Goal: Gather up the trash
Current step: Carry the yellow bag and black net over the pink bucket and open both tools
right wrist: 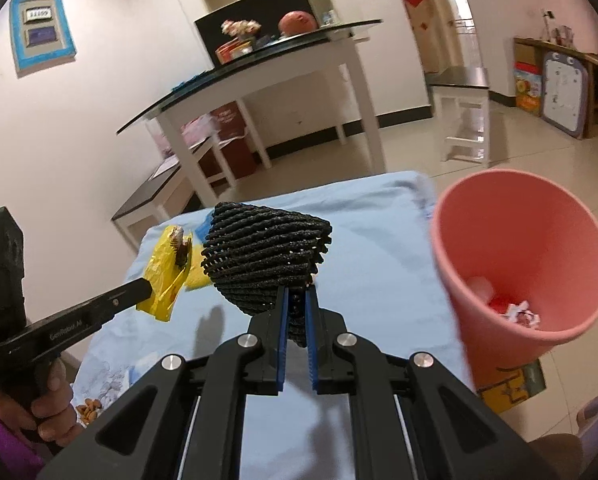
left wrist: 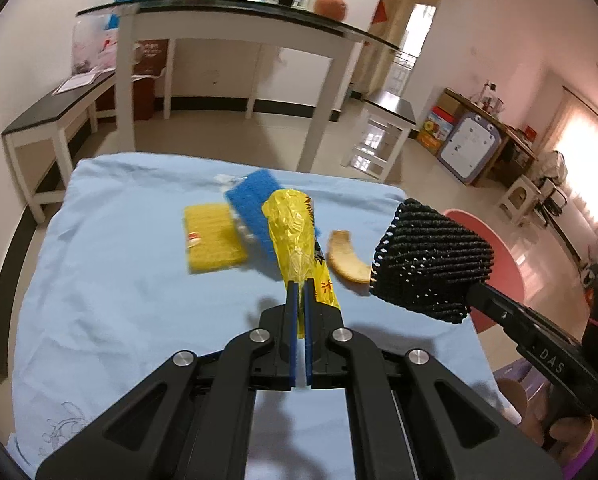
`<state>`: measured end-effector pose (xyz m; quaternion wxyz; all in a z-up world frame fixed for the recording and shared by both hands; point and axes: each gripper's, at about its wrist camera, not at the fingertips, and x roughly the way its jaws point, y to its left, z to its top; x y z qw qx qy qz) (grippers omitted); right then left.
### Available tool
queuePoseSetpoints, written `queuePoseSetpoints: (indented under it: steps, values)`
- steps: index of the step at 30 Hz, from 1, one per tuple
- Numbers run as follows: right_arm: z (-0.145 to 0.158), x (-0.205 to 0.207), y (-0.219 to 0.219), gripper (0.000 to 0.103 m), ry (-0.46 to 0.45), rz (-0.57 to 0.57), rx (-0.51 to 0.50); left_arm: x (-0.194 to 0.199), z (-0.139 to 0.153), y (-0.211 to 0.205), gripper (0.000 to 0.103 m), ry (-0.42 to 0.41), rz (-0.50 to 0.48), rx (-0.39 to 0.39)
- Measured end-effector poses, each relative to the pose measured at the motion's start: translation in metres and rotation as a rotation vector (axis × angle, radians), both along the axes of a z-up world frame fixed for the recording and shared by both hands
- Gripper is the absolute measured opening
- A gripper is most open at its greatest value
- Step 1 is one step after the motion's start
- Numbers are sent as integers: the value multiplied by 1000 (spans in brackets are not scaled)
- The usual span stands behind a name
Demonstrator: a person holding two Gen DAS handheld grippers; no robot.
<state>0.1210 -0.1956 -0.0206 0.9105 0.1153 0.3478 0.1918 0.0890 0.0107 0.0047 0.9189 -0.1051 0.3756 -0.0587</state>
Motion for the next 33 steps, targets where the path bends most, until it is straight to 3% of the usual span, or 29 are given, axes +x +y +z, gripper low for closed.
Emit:
queuePoseSetpoints:
  steps: [16, 33]
  values:
    - [15, -4, -90, 8, -34, -232, -22, 22, 22, -109, 2, -80, -183, 72]
    - [10, 10, -164, 9, -5, -433, -128, 63, 9, -209, 2, -67, -355, 101]
